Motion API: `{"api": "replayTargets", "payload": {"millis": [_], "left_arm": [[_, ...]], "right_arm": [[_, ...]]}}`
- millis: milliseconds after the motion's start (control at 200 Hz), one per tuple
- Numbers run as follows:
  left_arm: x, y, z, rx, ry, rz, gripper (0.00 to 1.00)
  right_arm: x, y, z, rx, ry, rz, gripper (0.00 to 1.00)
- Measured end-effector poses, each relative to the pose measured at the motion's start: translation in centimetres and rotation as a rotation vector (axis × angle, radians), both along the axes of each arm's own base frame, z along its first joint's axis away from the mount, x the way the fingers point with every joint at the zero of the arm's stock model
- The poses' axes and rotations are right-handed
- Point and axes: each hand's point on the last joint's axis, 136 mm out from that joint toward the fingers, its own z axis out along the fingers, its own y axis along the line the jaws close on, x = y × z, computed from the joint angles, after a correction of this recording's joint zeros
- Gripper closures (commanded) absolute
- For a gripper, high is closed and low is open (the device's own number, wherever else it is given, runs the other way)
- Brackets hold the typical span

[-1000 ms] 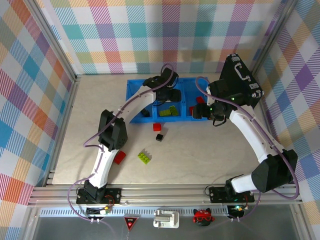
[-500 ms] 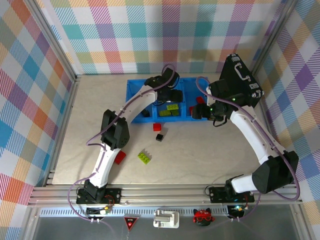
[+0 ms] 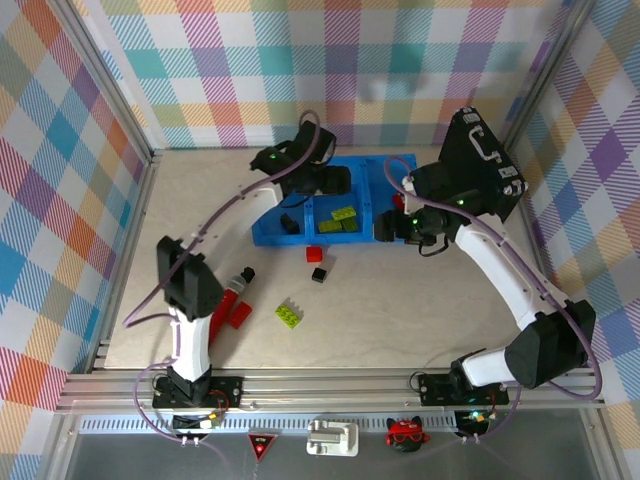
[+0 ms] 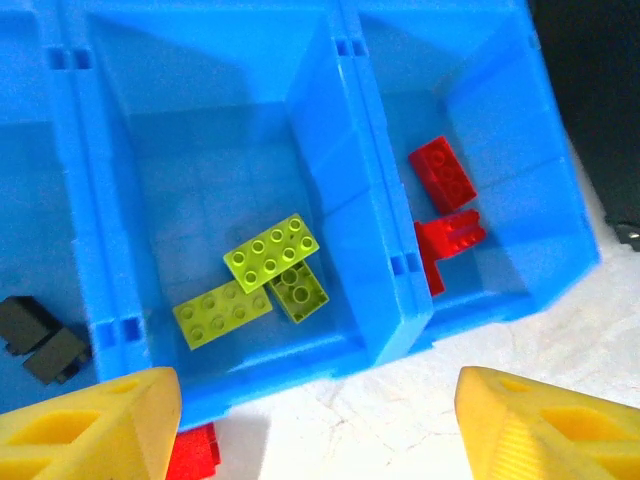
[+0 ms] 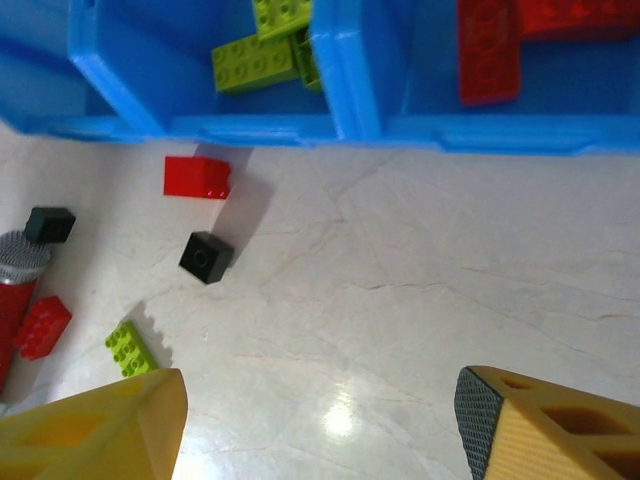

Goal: Sort the legos into containers by color

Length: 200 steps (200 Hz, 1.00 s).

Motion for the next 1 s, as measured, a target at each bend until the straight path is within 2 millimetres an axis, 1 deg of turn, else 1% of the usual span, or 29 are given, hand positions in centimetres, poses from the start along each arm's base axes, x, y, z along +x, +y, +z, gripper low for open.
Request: {"api": "replayTargets", "payload": {"millis": [95, 160, 310, 425, 515, 590, 650, 740, 825, 905, 1000], "left_arm": [[-0.9, 2.7, 0.9, -0.024, -0.007, 0.034, 0.28], [-1.3, 4.9, 0.8, -0.030, -0.006, 0.069, 0.28], [-2.6, 9.9, -1.3, -0.025, 0.036, 0.160, 0.28], [-4.0, 12.8, -3.1, -0.024, 0.083, 0.214, 0.29], [-4.6, 13.9, -3.9, -0.024, 0.103, 0.236, 0.29], [-4.8, 14.0, -4.1, -0.030, 0.105, 0.237, 0.30], [-4.9, 14.2, -4.3, -0.033, 0.106, 0.241, 0.30], [-5.2, 14.8, -4.6, -0.040, 0.112, 0.250, 0.30], [-5.2, 16.3, -4.7, -0.057, 0.116, 0.280, 0.30], [-5.2, 18.0, -4.7, -0.072, 0.116, 0.321, 0.30], [-5.2, 19.5, -4.3, -0.083, 0.106, 0.355, 0.30]], "right_arm": [[-0.4, 1.6, -0.8, 0.003, 0.019, 0.032, 0.28], [-0.6, 2.6, -1.5, -0.002, 0.035, 0.052, 0.29], [-0.8, 4.6, -3.2, -0.017, 0.067, 0.081, 0.29], [-0.8, 5.6, -4.6, -0.029, 0.096, 0.092, 0.30], [-0.8, 6.0, -5.6, -0.047, 0.117, 0.096, 0.31], [-0.7, 6.6, -6.1, -0.064, 0.127, 0.105, 0.33], [-0.3, 7.2, -6.2, -0.076, 0.123, 0.112, 0.34], [0.1, 9.1, -6.4, -0.100, 0.106, 0.147, 0.34], [0.0, 11.1, -6.9, -0.125, 0.096, 0.187, 0.34], [-0.3, 12.7, -8.1, -0.155, 0.106, 0.221, 0.34], [-0.6, 14.2, -9.7, -0.197, 0.113, 0.251, 0.34]]}}
